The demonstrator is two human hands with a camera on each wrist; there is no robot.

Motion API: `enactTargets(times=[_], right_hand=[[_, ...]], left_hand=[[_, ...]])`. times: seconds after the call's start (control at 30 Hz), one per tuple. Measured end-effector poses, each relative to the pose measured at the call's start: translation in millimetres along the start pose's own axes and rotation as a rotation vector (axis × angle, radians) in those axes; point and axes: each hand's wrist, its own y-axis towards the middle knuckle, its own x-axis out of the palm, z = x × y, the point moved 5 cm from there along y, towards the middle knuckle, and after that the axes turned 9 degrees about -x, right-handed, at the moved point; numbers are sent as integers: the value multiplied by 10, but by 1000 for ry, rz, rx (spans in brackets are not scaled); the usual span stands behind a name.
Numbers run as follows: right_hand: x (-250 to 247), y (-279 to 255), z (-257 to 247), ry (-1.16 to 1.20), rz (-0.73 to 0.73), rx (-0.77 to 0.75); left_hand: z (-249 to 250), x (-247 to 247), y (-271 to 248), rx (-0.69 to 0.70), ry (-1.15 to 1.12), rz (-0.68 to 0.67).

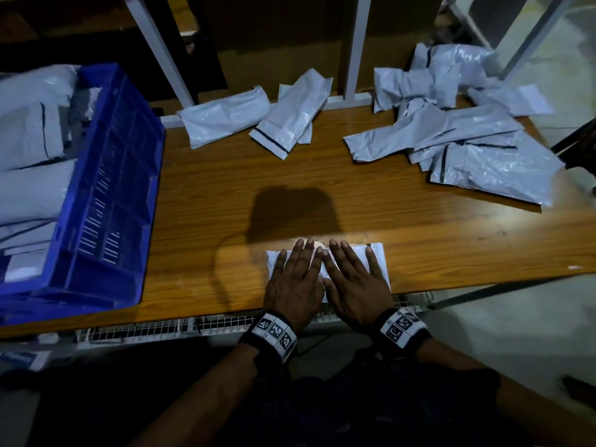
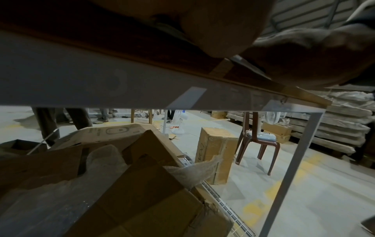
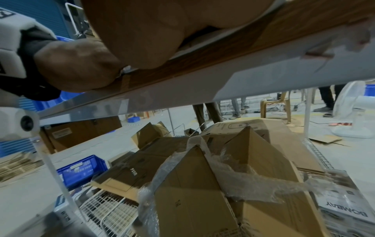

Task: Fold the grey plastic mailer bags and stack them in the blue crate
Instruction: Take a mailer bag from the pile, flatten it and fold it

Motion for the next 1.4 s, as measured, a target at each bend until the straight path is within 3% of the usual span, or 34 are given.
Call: enactTargets(times=[0.47,0.53,0.63,0.73,0.83,0.97,1.07,1.17,1.3,1.4], right_hand=[[-81,43,-3,80,-121,22],[-139,36,32,117,-120,40],[-430,-7,180,122,10,174],[-643,-164,394,111,68,412],[-574,-335,584,175,11,551],[-511,-368,642,388,0,584],[-567,-370,655,478,42,603],[-578,-394,736,574,76,642],[-614,-390,840,718,146,636],[-606,-369,861,1160,229,708]], left_hand=[[8,-121,3,-41,22,-90],[-83,-192,-18,-133,-56,-65],[-348,-386,-109,-403,-212,49],[-556,-506,-249,-663,-294,42],[-617,-439,-316,-769,-381,-42],[-586,-387,-305,-828,-554,-96],[-558,-406,-303,-874,-865,-66],[-535,-420,-351,-847,-1134,-16],[-479,-679,-495,-791,-1285,67],[-449,-941,-625,-747,-1368,101]])
